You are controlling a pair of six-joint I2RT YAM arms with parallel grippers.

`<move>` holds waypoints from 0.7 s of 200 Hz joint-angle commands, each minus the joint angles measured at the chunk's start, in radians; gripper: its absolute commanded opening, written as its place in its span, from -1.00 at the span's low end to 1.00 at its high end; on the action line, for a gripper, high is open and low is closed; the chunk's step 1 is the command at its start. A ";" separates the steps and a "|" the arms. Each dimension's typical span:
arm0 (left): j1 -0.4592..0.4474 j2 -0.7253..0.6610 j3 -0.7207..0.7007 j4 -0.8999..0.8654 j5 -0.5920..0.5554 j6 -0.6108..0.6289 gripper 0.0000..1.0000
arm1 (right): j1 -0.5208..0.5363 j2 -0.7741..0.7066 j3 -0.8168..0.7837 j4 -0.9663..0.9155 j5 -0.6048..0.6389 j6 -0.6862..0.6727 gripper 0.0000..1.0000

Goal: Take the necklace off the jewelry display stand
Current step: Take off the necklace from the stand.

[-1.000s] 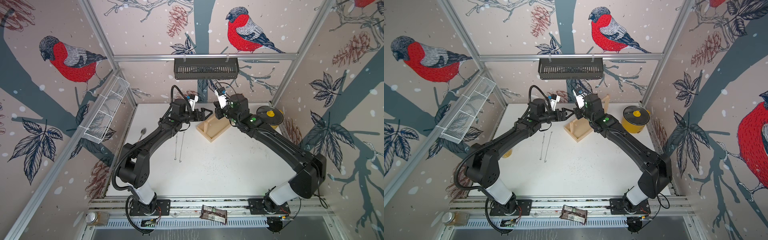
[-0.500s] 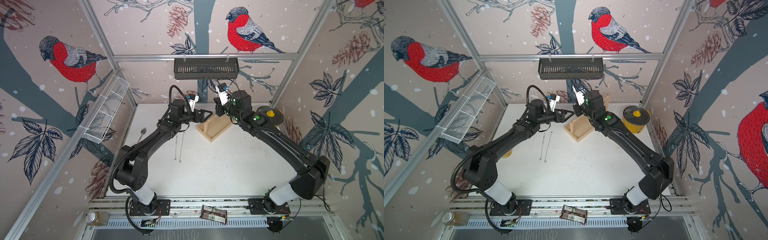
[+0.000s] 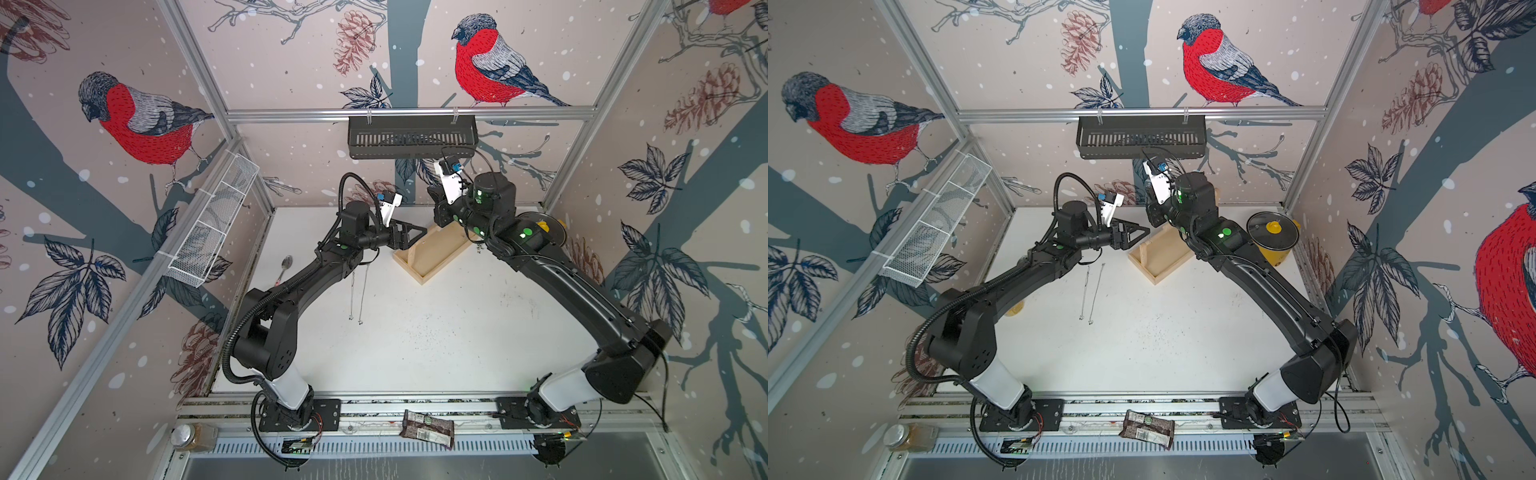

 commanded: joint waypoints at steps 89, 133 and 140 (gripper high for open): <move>-0.030 -0.001 -0.014 0.120 0.111 0.030 0.38 | 0.024 -0.034 0.058 -0.031 -0.047 -0.019 -0.91; -0.035 -0.007 -0.019 0.118 0.111 0.042 0.17 | 0.029 -0.032 0.081 -0.033 -0.059 -0.015 -0.91; -0.036 -0.008 -0.019 0.118 0.112 0.043 0.17 | 0.031 -0.031 0.083 -0.033 -0.059 -0.016 -0.91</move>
